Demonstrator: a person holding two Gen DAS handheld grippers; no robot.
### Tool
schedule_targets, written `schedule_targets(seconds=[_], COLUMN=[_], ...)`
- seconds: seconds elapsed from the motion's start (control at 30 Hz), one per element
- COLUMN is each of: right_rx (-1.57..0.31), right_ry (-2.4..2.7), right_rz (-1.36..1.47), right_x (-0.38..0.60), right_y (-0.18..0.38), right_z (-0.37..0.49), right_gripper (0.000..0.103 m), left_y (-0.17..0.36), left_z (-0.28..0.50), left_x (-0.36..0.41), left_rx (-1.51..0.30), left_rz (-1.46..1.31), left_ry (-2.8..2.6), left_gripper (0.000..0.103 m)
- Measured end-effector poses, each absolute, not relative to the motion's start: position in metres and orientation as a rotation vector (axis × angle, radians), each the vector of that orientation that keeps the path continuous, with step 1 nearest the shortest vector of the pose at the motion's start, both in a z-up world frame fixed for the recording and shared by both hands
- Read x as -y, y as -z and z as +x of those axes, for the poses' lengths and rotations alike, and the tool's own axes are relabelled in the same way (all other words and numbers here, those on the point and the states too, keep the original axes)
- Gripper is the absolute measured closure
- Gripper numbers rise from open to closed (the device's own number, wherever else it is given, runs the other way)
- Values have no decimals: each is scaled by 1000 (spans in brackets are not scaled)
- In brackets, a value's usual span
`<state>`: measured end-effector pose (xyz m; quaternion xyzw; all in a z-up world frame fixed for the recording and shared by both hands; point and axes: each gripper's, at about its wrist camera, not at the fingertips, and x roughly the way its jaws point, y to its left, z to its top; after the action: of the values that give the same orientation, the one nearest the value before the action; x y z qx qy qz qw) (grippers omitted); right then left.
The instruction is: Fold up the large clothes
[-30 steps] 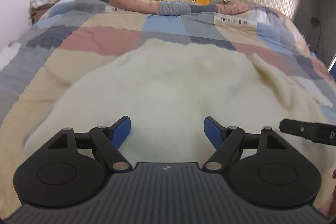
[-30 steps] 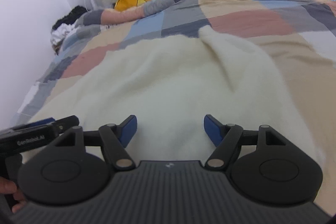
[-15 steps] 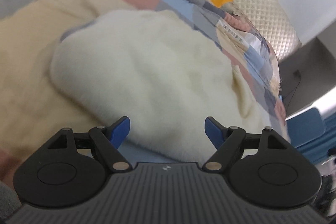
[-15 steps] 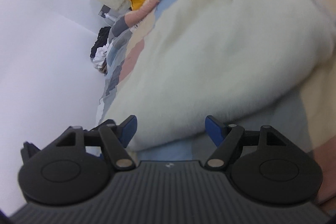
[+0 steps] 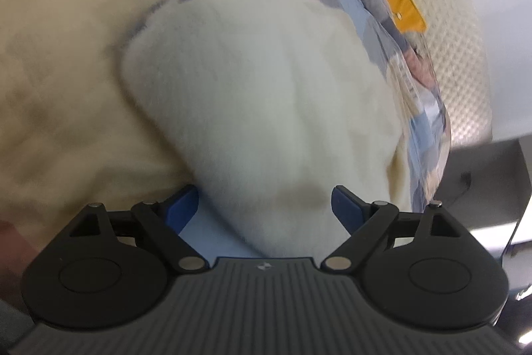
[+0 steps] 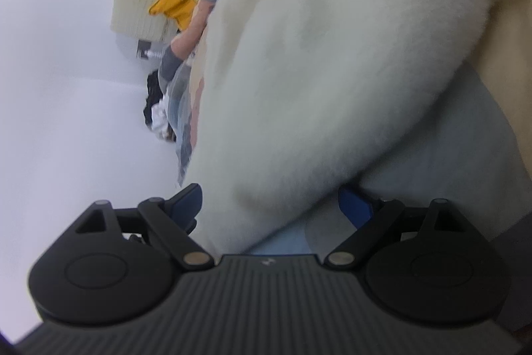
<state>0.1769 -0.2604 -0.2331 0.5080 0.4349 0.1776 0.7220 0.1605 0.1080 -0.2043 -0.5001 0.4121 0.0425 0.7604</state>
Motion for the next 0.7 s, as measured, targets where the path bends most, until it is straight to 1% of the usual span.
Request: schedule_targets(seconds=[0.13,0.37,0.4,0.43,0.47,0.53,0.6,0.63,0.7], right_rx=[-935,-845,-837,-833,-830,-820,-809,-807,-796], right_ry=[-358,-253,-240,-220,-200,-173,-144,-129,-117], right_rz=[1180,1240,1243,1243,1241,1247,1243,1245,1252], right_x=[265,286,289,290,291,294,296,298,299], right_y=[237,235,237,237,238,242,245,246,247], right_z=[179,175,173,173,174,175,178,179,181], right_gripper=[13,14,16,23,26,29,36,39,44], left_y=[210,216,217,217,215,211,209,207,204], left_z=[166,168,168,168,168,168,169,168,165], left_x=[-115,-126,-128,-128,-127,-122,-119,-118,-118], left_rx=[-870,-757,-747,-740,-729,-719,-720,-715,-689], left_rz=[-1160,-1282,-1293,-1290,-1275,-1224,-1171,-1156,-1145], left_ry=[-103,-110,-112,-116,-115,-121,-138,-144,-149], left_gripper=[13,15,15,17,20,27,40,43,57])
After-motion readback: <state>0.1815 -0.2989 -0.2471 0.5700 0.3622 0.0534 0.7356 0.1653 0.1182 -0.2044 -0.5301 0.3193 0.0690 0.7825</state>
